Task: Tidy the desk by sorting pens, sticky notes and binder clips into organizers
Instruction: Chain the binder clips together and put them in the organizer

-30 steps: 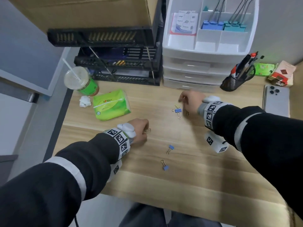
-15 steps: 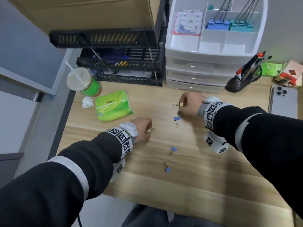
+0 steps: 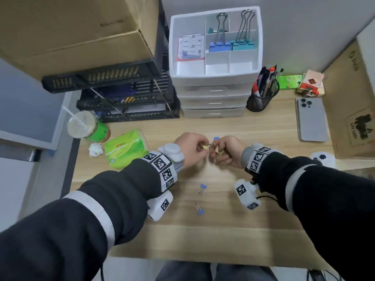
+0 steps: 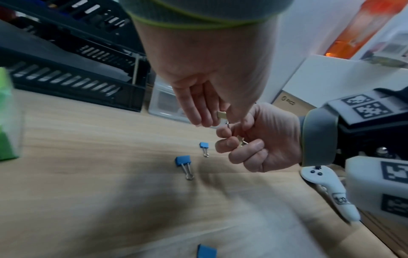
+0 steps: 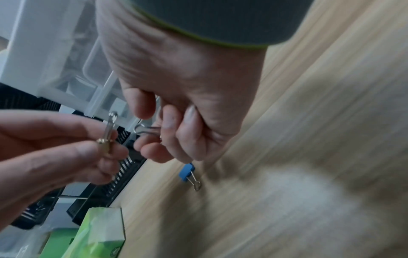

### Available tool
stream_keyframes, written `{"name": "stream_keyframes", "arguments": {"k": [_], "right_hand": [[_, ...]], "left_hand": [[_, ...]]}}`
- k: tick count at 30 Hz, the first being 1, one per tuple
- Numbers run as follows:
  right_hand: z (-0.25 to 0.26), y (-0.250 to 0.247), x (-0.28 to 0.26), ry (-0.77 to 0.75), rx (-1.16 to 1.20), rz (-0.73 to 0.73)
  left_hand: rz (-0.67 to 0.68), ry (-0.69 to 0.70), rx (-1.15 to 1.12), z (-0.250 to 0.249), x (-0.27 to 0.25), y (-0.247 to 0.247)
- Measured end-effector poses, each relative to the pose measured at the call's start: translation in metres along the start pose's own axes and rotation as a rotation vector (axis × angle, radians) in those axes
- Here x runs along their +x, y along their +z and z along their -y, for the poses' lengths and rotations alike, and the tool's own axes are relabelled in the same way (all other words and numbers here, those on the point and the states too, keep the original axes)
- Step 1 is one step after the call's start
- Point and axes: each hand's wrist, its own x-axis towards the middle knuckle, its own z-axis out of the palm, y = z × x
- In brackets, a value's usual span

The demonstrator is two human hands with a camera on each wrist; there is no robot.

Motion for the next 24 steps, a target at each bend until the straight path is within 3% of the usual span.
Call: {"name": "stream_keyframes", "arguments": {"k": [7, 13, 18, 21, 24], "right_hand": [[-0.011, -0.011, -0.018, -0.030, 0.212, 0.059], [-0.013, -0.012, -0.021, 0.014, 0.160, -0.017], [-0.013, -0.018, -0.014, 0.119, 0.236, -0.032], [-0.014, -0.024, -0.013, 0.161, 0.296, -0.042], [-0.011, -0.032, -0.005, 0.108, 0.306, -0.122]], "left_hand": [[0.057, 0.117, 0.059, -0.025, 0.008, 0.008], [0.081, 0.200, 0.023, -0.036, 0.008, 0.011], [-0.028, 0.128, -0.071, -0.027, 0.011, 0.008], [-0.003, -0.007, 0.063, -0.002, 0.017, 0.006], [0.077, -0.153, 0.185, 0.032, 0.017, 0.010]]}}
